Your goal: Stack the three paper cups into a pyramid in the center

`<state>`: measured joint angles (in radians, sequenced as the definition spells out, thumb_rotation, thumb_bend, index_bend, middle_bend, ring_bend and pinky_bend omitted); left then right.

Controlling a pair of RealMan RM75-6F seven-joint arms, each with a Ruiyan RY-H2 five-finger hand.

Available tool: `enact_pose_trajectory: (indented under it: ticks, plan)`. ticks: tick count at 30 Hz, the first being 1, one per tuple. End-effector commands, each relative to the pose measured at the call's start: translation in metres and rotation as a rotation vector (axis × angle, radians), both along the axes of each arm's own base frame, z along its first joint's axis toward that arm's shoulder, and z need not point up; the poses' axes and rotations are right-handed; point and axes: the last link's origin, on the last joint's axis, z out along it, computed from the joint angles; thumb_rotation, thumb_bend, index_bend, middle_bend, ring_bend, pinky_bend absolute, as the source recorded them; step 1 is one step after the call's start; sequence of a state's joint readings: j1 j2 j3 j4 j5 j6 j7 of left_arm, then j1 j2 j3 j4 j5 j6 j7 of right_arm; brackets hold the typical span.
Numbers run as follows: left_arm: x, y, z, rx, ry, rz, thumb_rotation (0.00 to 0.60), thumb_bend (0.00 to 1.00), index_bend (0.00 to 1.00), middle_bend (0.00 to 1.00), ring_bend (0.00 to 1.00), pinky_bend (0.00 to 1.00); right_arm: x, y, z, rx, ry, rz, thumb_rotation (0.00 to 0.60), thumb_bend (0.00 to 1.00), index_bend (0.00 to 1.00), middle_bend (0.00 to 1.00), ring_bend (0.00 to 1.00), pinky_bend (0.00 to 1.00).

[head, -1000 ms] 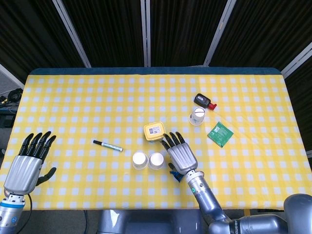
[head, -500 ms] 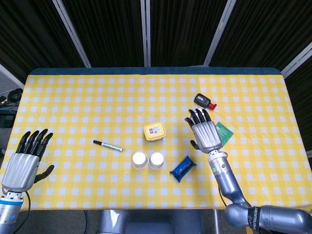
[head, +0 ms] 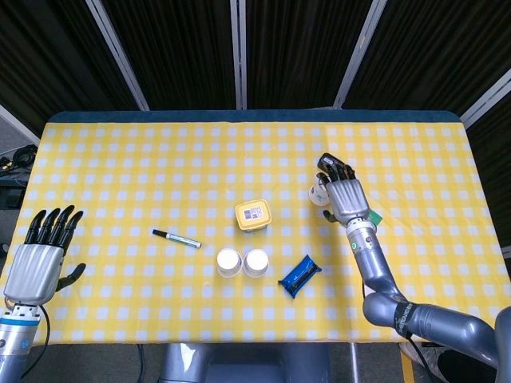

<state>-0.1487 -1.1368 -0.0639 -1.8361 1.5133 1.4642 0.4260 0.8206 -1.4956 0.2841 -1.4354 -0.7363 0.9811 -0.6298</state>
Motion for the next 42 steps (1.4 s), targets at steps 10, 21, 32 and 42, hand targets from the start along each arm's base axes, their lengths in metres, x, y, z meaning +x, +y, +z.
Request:
enact_pose_trajectory:
  ticks: [10, 21, 32, 42]
  plan:
    - [-0.002, 0.010, -0.002, -0.025, -0.011, 0.023, 0.600, 0.23, 0.00, 0.00, 0.00, 0.00, -0.022, -0.049, -0.011, 0.008, 0.034, -0.091, 0.600, 0.23, 0.18, 0.05, 0.00, 0.00]
    - [-0.001, 0.013, -0.006, -0.044, -0.006, 0.030, 0.600, 0.24, 0.00, 0.00, 0.00, 0.00, -0.022, -0.046, -0.017, 0.026, 0.023, -0.083, 0.600, 0.28, 0.27, 0.05, 0.00, 0.00]
    - [-0.003, 0.013, -0.003, -0.039, -0.012, 0.037, 0.600, 0.24, 0.00, 0.00, 0.00, 0.00, -0.019, -0.044, -0.019, 0.003, 0.024, -0.065, 0.600, 0.32, 0.43, 0.10, 0.00, 0.00]
    - [-0.004, 0.013, -0.002, -0.032, -0.012, 0.038, 0.600, 0.24, 0.00, 0.00, 0.00, 0.00, 0.004, -0.033, -0.001, -0.034, -0.024, 0.028, 0.600, 0.32, 0.44, 0.11, 0.00, 0.00]
